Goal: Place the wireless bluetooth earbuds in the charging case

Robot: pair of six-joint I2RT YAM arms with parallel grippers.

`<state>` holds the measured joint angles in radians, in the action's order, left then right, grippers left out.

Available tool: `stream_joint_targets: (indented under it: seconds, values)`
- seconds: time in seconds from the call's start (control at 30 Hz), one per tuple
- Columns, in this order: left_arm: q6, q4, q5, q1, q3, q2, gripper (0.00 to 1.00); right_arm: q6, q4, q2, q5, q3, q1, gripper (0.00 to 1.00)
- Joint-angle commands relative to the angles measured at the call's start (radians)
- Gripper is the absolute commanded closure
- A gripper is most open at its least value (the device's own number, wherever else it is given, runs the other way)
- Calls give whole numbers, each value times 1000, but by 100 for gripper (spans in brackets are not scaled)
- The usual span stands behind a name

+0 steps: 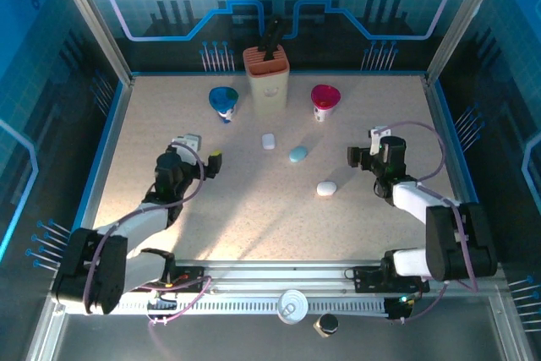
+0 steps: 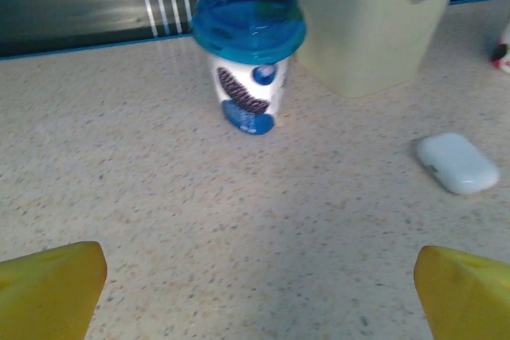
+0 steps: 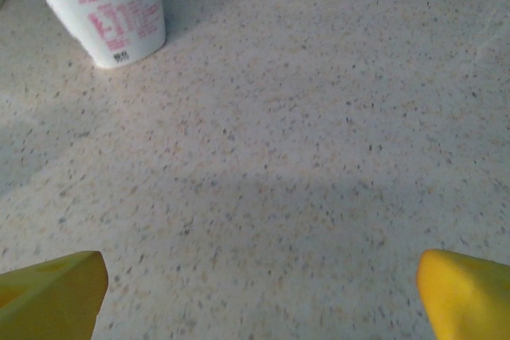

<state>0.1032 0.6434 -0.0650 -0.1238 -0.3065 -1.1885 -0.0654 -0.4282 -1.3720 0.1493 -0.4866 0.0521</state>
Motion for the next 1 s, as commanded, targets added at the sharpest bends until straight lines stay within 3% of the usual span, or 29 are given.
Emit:
stream_joint_targets:
  seconds: [0.0,0.2,0.3,0.37,0.5,0.97]
  values:
    - [-48,166,4,42,23,-58,1,22,-282,-76,-38,32,-18,0]
    - [-40,386,22,73,27,-259,1,53,-344,-135,-91,39,-7,0]
    - [-60,432,14,89,14,-338,1,69,-481,-174,-124,94,-6,0]
    - [-70,456,19,102,-2,-382,1,69,-457,-164,-110,92,-3,0]
    - [-92,262,5,113,-85,-362,1,70,-467,-170,-97,88,2,0]
    - [-94,280,1,117,-78,-366,1,74,-461,-170,-91,86,5,0]
